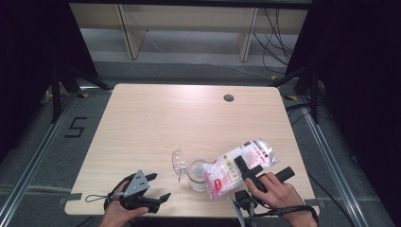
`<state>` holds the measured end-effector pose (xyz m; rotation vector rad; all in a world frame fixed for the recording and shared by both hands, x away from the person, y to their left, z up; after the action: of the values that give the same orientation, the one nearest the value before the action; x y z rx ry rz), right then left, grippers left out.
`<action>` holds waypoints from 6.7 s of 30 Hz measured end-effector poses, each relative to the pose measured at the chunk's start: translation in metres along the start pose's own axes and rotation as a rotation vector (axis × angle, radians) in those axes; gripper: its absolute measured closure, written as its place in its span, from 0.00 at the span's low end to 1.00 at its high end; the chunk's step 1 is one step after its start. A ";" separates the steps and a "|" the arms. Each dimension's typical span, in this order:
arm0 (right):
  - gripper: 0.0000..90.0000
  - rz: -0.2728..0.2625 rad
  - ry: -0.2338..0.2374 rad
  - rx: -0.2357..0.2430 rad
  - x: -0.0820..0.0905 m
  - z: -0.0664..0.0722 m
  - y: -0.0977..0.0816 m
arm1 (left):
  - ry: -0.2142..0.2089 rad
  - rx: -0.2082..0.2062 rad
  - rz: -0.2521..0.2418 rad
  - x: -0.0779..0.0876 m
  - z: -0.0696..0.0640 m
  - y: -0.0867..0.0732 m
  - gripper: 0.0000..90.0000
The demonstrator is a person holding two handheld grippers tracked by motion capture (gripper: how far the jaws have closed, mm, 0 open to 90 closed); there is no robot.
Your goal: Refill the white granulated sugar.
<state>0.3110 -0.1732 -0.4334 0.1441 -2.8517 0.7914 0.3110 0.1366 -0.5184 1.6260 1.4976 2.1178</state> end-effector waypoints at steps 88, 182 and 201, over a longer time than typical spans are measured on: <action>0.72 0.017 0.025 0.070 0.005 -0.005 0.003 | 0.021 -0.028 0.017 0.003 0.002 0.000 0.20; 0.75 -0.005 0.032 0.026 0.007 -0.008 -0.003 | 0.011 -0.004 -0.004 0.001 0.000 0.000 0.20; 0.76 0.009 0.019 0.047 0.009 -0.010 -0.004 | 0.018 -0.022 0.016 0.002 0.001 -0.001 0.21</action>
<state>0.3041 -0.1719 -0.4214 0.1294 -2.8193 0.8571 0.3105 0.1387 -0.5178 1.6220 1.4653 2.1548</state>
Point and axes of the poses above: each handheld gripper's, and its own axes: x roughly backward along the jaws, y roughly out of its top, z roughly to its left, the point moved 4 cm from there along -x, roughly forward along the jaws, and after that the axes turned 13 degrees about z, right-handed, at the moved point
